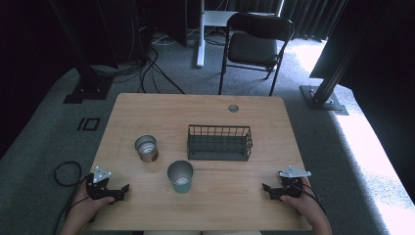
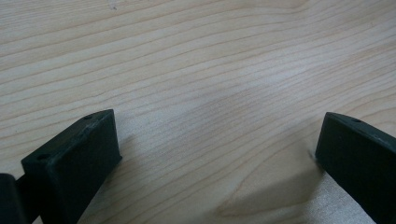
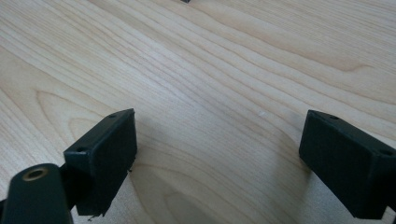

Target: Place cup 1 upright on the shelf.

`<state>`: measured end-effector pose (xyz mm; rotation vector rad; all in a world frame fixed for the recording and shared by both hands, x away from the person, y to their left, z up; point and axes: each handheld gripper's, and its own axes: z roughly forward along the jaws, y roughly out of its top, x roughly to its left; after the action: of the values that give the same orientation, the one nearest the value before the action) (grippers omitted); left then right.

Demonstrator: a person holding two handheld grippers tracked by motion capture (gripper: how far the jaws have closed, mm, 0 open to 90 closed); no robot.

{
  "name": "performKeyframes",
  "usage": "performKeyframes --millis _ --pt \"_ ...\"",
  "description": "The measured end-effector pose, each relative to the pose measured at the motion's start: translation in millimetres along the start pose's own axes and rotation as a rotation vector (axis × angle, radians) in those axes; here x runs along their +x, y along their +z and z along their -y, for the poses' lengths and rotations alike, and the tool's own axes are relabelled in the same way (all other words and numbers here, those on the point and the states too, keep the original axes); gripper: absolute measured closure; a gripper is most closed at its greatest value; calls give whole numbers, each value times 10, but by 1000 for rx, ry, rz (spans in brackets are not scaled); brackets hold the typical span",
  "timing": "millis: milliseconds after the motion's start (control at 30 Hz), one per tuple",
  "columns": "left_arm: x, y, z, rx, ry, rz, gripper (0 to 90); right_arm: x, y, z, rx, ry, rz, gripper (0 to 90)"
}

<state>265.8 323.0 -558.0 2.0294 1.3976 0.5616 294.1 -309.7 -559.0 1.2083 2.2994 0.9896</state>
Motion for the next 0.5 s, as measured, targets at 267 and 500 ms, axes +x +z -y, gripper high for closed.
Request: performKeyframes --millis 267,500 --pt "0 0 0 0 0 0 3 -14 -15 11 -7 26 5 112" --pt "0 0 0 0 0 0 3 -9 -35 27 -11 25 8 112"
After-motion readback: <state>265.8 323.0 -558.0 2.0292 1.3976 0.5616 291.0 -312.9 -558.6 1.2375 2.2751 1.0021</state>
